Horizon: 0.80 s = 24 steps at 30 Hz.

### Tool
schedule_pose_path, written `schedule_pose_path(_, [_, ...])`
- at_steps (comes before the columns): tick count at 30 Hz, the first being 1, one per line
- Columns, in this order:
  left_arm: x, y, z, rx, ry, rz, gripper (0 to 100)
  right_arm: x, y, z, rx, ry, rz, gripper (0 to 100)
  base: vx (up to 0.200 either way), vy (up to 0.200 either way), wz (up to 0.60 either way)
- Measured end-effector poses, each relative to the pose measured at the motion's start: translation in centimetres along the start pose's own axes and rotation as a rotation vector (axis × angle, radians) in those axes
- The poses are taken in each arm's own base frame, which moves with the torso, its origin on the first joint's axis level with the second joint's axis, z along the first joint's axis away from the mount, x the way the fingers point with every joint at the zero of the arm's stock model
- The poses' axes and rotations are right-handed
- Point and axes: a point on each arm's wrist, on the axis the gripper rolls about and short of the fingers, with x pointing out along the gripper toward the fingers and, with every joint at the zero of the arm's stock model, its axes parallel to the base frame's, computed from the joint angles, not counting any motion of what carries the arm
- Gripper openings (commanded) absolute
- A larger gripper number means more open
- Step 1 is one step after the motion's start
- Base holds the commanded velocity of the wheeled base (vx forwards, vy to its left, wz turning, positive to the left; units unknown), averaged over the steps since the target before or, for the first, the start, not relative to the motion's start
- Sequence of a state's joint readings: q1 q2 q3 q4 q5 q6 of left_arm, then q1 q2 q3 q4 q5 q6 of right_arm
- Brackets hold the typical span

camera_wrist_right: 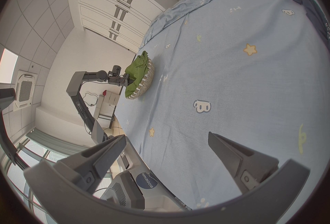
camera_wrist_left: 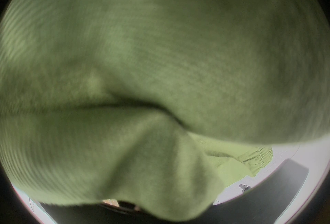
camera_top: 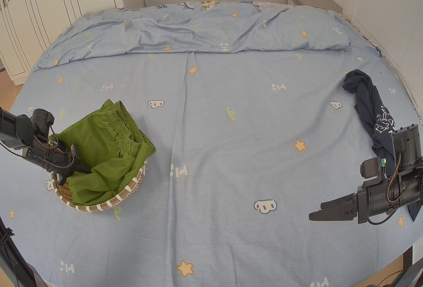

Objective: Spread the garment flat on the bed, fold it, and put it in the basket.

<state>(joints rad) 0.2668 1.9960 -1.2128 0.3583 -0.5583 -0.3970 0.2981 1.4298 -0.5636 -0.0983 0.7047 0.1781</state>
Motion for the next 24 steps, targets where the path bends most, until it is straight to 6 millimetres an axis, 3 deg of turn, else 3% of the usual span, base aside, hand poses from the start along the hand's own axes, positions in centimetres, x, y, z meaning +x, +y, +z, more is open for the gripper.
schedule_pose_path(5, [0.1, -0.4, -0.4, 0.000, 0.023, 0.004, 100, 0.0, 0.0, 0.0, 0.001, 0.000, -0.001, 100, 0.000, 0.000, 0.00])
schedule_pose_path(11, [-1.6, -1.4, -0.9, 0.017, 0.002, 0.005, 100, 0.0, 0.0, 0.0, 0.001, -0.001, -0.001, 100, 0.000, 0.000, 0.00])
schedule_pose_path(24, [-8.7, -4.7, -4.9, 0.134, -0.113, 0.133, 100, -0.2, 0.0, 0.1, -0.003, -0.013, -0.019, 100, 0.000, 0.000, 0.00])
